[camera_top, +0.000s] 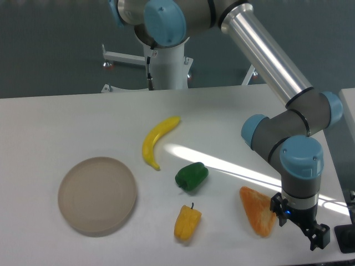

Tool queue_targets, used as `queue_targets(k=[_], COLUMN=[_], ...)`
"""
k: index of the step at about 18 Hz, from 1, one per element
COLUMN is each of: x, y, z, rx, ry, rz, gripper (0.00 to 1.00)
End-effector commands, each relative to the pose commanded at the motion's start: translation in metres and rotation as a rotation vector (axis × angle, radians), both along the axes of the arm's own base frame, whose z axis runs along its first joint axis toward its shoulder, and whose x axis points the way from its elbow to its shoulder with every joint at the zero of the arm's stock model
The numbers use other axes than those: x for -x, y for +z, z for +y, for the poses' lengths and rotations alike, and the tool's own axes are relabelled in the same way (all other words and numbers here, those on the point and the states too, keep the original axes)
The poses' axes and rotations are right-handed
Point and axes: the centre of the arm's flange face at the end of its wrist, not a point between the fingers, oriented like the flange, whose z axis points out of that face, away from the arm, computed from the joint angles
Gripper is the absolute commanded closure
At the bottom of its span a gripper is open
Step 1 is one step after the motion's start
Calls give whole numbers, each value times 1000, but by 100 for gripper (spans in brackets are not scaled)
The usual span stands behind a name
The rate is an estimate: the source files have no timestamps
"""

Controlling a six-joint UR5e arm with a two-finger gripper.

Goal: Pick up the green pepper from the table
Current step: 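Move the open gripper from the orange piece over the green pepper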

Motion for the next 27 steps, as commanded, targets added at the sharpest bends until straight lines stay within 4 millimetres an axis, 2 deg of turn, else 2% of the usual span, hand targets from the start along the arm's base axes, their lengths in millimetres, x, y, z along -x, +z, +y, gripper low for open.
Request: queue_targets(k=[3, 7, 12, 14, 19, 21, 24, 27], x=[-2, -18, -45, -68, -130, -153, -182, -208], y=[-2, 0, 18, 30, 37, 39, 27, 17], z=[0, 7, -18, -28, -67, -74, -89, -83], rx=[4, 13, 39, 47, 38, 38, 73, 102], ry=[-1, -16, 40, 69, 142, 147, 138, 110], rz=[-2, -6, -75, -161, -352, -387, -418, -418], gripper=[0, 0, 0, 0, 0, 0, 0, 0])
